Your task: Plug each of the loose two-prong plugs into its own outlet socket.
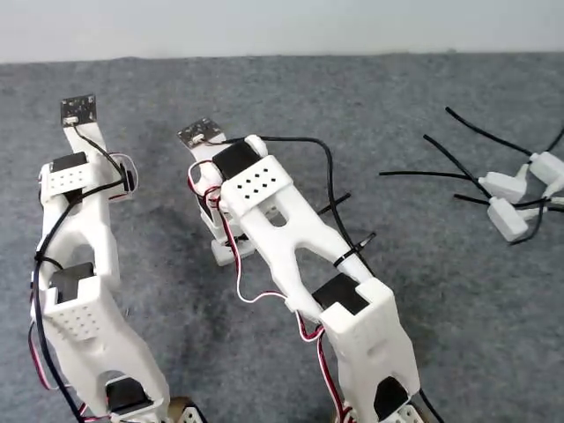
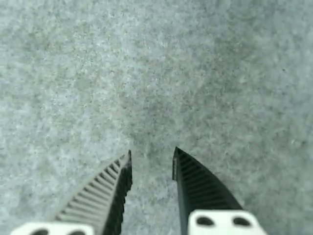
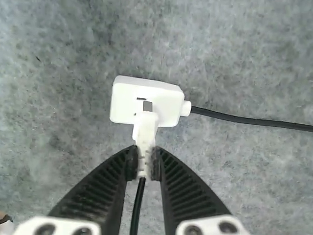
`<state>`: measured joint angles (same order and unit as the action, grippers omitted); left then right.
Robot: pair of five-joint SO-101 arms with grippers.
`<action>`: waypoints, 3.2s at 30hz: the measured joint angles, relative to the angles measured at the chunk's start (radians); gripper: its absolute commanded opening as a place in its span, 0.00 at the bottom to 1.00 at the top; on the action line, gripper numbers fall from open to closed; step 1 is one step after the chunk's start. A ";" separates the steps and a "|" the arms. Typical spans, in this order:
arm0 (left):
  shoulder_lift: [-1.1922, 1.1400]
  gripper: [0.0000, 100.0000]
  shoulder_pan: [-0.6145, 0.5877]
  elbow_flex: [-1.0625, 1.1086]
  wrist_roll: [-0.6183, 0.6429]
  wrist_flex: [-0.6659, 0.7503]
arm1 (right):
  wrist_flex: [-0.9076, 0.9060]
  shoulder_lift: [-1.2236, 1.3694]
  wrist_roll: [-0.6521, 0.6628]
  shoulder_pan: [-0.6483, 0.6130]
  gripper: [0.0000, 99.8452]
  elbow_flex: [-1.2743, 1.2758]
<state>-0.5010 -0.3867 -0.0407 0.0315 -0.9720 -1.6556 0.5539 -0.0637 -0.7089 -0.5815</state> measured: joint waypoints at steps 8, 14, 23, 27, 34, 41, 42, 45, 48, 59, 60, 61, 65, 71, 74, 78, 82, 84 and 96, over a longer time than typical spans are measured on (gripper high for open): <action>0.000 0.13 0.000 0.000 0.000 0.000 | 0.009 0.023 0.002 0.000 0.01 -0.002; 0.000 0.13 0.000 0.000 0.000 0.000 | 0.009 0.026 0.003 0.002 0.01 -0.003; 0.000 0.13 0.000 0.000 0.000 0.000 | -0.034 0.028 0.003 -0.002 0.01 -0.003; 0.000 0.13 0.000 0.000 0.000 0.000 | -0.040 0.012 0.003 -0.002 0.01 -0.003; 0.000 0.13 0.000 0.000 0.000 0.000 | -0.058 -0.094 0.003 -0.002 0.01 -0.003; 0.002 0.13 0.037 0.000 -0.005 -0.008 | -0.083 -0.184 0.121 -0.002 0.01 -0.003; 0.014 0.13 0.046 0.000 -0.005 -0.029 | -0.091 -0.199 0.121 -0.002 0.01 -0.003; 0.086 0.13 0.083 -0.014 -0.029 -0.140 | -0.095 -0.247 0.130 -0.002 0.01 -0.003; 0.212 0.13 0.123 -0.066 -0.083 -0.276 | -0.097 -0.299 0.157 0.014 0.01 -0.003; 0.747 0.13 0.172 -0.101 -0.396 -0.664 | -0.101 -0.506 0.255 0.075 0.01 0.124; 0.783 0.13 0.187 -0.101 -0.417 -0.701 | -0.101 -0.534 0.256 0.077 0.01 0.141; 0.816 0.13 0.203 -0.101 -0.439 -0.729 | -0.101 -0.562 0.256 0.077 0.01 0.153; 0.957 0.13 0.264 -0.061 -0.488 -0.749 | -0.101 -0.680 0.259 0.077 0.01 0.226; 1.125 0.13 0.427 0.199 -0.578 -0.736 | -0.081 -0.789 0.288 0.035 0.01 0.368; 1.191 0.13 0.453 0.285 -0.578 -0.700 | -0.055 -0.815 0.293 0.034 0.01 0.425; 1.283 0.13 0.523 0.371 -0.585 -0.674 | -0.032 -0.845 0.293 0.029 0.01 0.468; 1.363 0.13 0.617 0.433 -0.618 -0.666 | -0.028 -0.881 0.295 0.015 0.01 0.482; 1.395 0.13 0.638 0.451 -0.640 -0.657 | -0.028 -0.908 0.296 -0.014 0.01 0.485; 1.439 0.13 0.605 0.496 -0.690 -0.537 | -0.037 -1.025 0.298 -0.106 0.01 0.542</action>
<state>0.9383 0.2179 0.4549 -0.6590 -1.5090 -1.6924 -0.4710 0.2340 -0.8147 -0.0399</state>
